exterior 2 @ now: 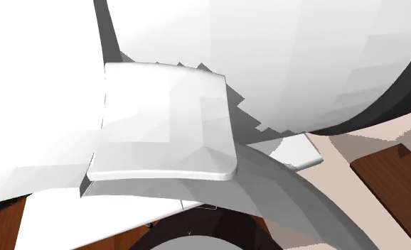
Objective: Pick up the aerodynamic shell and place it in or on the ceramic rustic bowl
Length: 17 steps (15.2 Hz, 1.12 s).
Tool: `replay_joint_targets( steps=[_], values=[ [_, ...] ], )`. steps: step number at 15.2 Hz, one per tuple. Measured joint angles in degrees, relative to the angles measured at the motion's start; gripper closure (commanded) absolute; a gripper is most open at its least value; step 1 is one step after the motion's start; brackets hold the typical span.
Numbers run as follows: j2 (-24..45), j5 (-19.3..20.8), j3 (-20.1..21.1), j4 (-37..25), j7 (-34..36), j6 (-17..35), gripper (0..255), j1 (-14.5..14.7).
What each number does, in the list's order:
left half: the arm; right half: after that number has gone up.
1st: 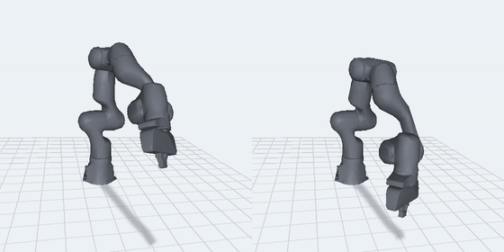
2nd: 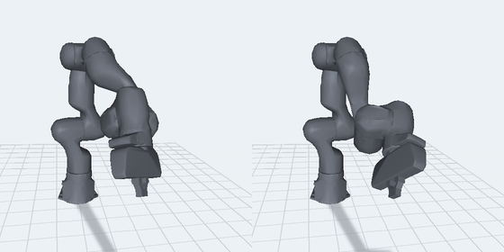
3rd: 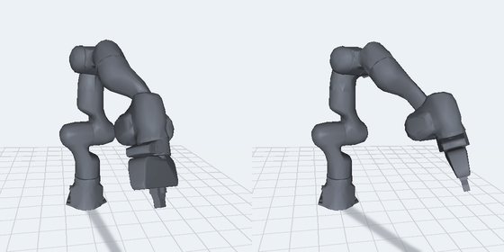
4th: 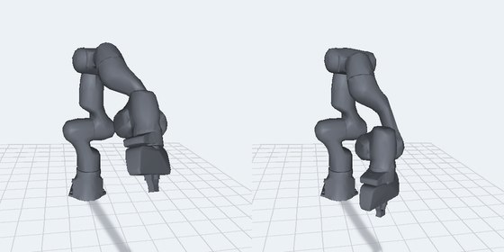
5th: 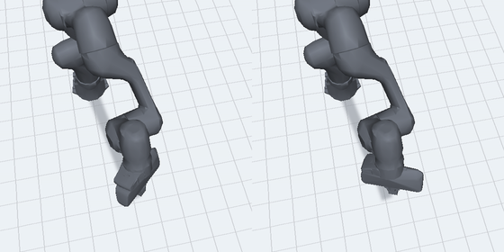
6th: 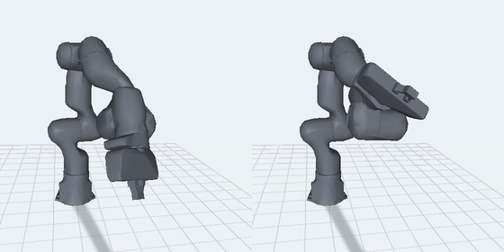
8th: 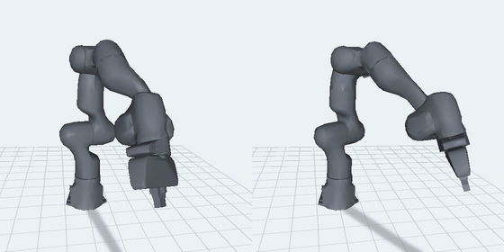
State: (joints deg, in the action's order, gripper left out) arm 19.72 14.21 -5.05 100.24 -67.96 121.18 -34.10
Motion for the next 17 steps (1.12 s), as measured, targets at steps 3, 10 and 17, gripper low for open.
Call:
replay_joint_targets(
  steps=[3, 10, 17],
  values=[
    [2.17, 1.70, 0.46, -2.92, 1.33, -2.56, 255, 0.67],
    [8.35, -4.64, 3.28, -11.04, -9.55, -2.67, 0, -3.22],
    [15.97, -8.67, 5.77, -19.09, -18.49, -2.17, 0, -6.50]
  ],
)
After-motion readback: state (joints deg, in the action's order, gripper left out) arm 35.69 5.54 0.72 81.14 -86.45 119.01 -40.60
